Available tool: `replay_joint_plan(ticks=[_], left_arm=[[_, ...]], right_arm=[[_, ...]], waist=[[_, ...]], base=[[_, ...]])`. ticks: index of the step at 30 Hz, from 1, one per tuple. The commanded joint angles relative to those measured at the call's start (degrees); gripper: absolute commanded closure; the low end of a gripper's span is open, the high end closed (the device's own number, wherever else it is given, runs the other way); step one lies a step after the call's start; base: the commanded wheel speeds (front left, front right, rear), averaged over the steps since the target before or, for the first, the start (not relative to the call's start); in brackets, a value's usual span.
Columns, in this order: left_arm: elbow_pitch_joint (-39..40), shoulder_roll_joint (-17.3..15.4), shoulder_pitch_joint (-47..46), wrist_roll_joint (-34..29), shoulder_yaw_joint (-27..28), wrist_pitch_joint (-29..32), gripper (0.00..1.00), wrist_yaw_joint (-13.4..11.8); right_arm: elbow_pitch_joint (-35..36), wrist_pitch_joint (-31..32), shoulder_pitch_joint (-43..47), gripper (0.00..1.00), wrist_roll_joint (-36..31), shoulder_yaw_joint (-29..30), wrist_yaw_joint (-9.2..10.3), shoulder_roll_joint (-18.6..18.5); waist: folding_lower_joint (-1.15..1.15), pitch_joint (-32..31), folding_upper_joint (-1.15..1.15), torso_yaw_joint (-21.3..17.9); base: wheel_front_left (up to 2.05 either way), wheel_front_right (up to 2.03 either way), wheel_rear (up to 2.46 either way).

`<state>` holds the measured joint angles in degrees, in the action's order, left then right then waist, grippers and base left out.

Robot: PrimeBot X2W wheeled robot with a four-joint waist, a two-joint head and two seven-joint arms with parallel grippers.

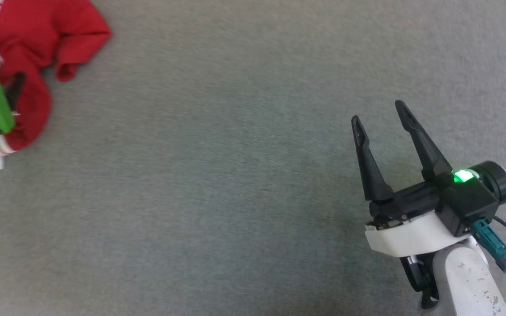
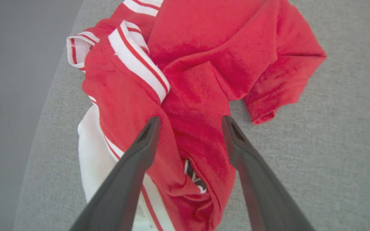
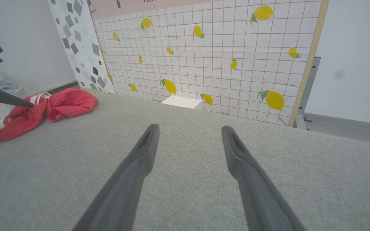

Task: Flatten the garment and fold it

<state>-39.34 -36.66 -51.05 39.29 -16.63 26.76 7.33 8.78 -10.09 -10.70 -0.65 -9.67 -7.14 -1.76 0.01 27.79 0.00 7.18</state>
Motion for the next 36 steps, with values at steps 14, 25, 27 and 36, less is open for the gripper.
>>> replay_joint_plan(ticks=[14, 25, 27, 36], left_arm=[[-10.38, -2.62, -2.52, 9.54, -0.90, 12.94, 1.00, 0.15], [-9.99, -4.11, -3.64, 8.68, -1.94, -1.28, 1.00, 0.15], [-9.55, -4.46, -4.20, 7.46, -2.51, -6.40, 1.00, 0.15], [-1.73, -3.72, -6.70, 4.12, -6.20, -27.91, 1.00, 0.15]], right_arm=[[2.16, -0.28, -1.43, 0.00, -0.11, 0.08, -0.35, -0.10], [-0.73, -0.97, -1.14, 0.00, 0.36, 1.33, -0.35, -0.10], [-1.54, -1.27, -0.85, 0.00, 0.80, 1.52, -0.35, -0.10], [-5.10, -2.46, 1.89, 0.00, 3.14, 2.81, -0.35, -0.10]], waist=[[-0.01, 5.87, 0.00, -4.64], [-0.01, 0.26, 0.00, -3.62], [-0.01, -1.85, 0.00, -3.44], [-0.01, -11.91, 0.00, -2.42]], base=[[0.00, 0.00, 0.00], [0.00, 0.00, 0.00], [0.00, 0.00, 0.00], [0.00, 0.00, 0.00]])
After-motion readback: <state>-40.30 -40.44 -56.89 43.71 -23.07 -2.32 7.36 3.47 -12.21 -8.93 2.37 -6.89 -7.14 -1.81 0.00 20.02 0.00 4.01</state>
